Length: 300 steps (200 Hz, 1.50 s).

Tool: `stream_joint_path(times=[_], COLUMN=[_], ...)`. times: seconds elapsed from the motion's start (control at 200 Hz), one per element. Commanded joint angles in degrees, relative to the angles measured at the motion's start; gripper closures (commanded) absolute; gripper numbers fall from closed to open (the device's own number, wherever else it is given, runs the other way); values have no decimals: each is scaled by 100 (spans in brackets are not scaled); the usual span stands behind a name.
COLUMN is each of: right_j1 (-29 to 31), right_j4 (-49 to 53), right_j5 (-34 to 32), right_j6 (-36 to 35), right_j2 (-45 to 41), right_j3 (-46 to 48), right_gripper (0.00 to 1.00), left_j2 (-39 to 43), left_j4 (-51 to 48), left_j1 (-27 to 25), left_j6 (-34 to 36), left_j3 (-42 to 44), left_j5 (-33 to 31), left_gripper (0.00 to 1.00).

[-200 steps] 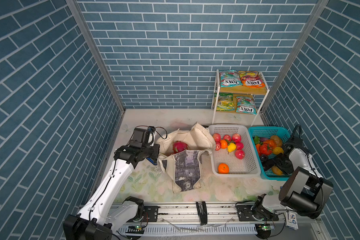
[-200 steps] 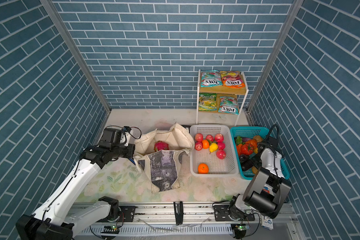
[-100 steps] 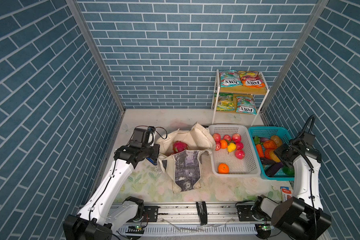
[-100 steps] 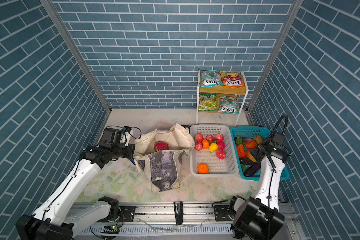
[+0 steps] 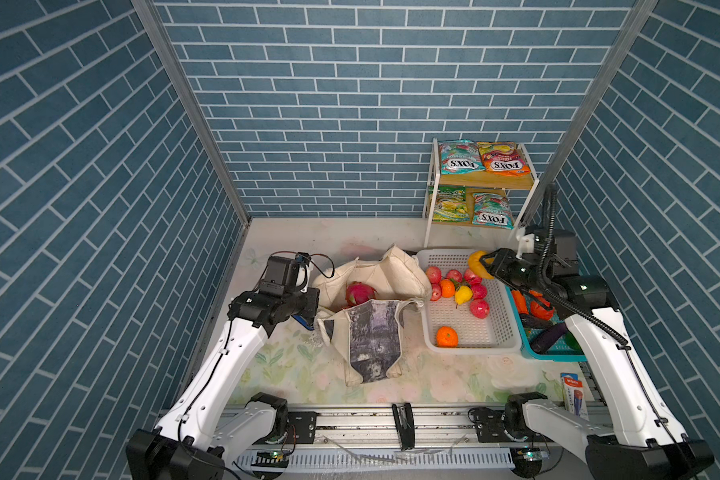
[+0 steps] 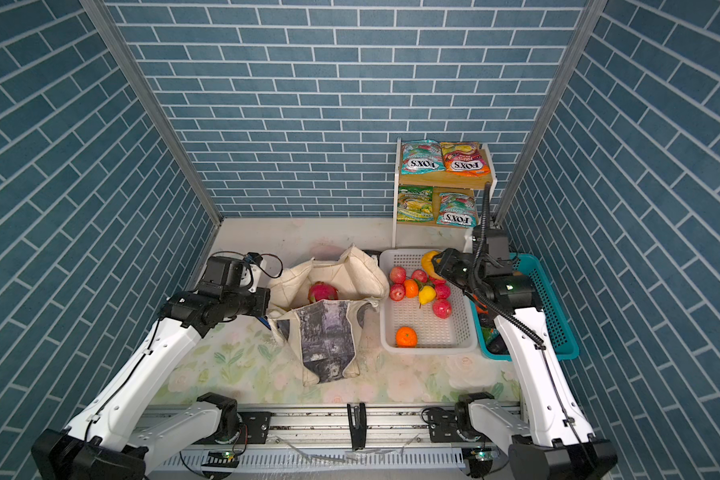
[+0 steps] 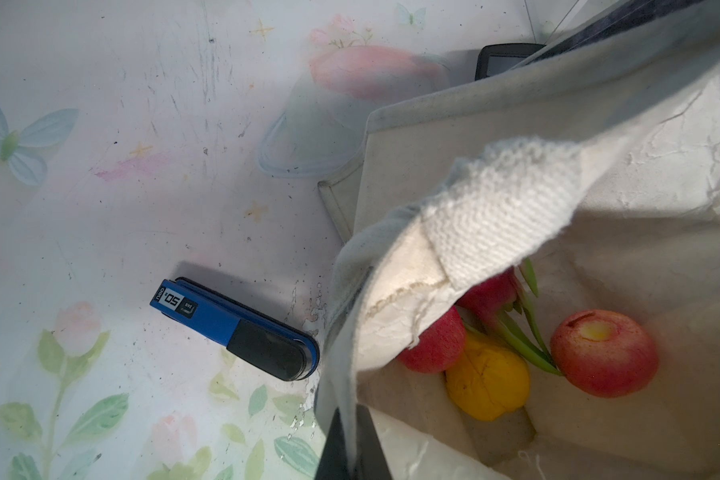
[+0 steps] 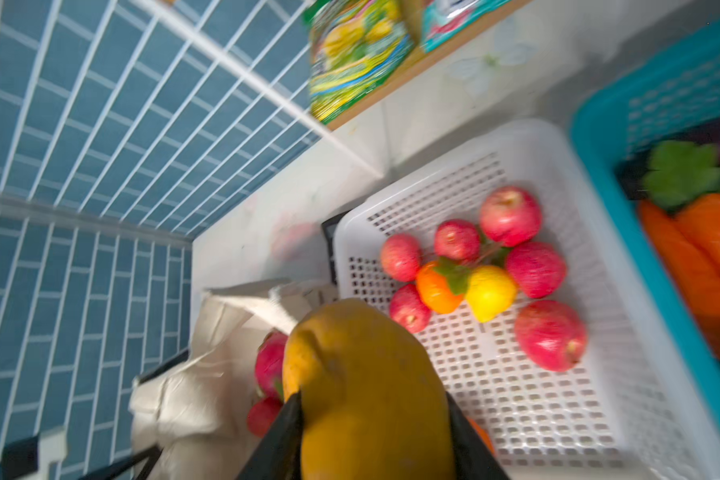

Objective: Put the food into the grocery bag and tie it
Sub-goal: 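Lift the yellow mango with the right gripper and carry it over the bag, then lower the mango into the bag and open the right gripper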

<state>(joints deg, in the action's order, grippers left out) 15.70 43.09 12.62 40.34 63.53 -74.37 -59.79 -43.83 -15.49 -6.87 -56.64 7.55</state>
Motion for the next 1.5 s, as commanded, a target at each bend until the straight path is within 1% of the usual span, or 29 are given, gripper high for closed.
stream_joint_path(times=[0.0,0.12,0.28,0.485,0.735,1.05,1.32,1.496], right_j1=[744,1521,2237,2639,3140,3498,3501,3477], right_j4=[-406,-503,-536,-517,-228,34,291,395], right_j5=[-181,-162,-57,144,345,504,279,276], right_j6=[131,-96,-413,-566,-881,-1122,-1330,-1374], right_j2=[365,960,1787,2628,3293,3799,4195,4475], right_j3=[-358,-808,-1386,-2007,-2602,-2979,-3118,-3186], right_gripper=[80,80,80,80,79,79,76,74], left_j2=[13,11,7,24,26,2,-17,-15], left_j4=[-11,-11,-21,-28,-29,-29,-20,-24], left_j1=[28,28,28,28,28,28,28,28], left_j6=[-17,-16,-7,1,0,-3,-7,2], left_j3=[39,39,39,39,39,39,39,39], left_j5=[45,36,27,25,14,14,18,15], left_gripper=[95,95,96,95,96,95,95,95])
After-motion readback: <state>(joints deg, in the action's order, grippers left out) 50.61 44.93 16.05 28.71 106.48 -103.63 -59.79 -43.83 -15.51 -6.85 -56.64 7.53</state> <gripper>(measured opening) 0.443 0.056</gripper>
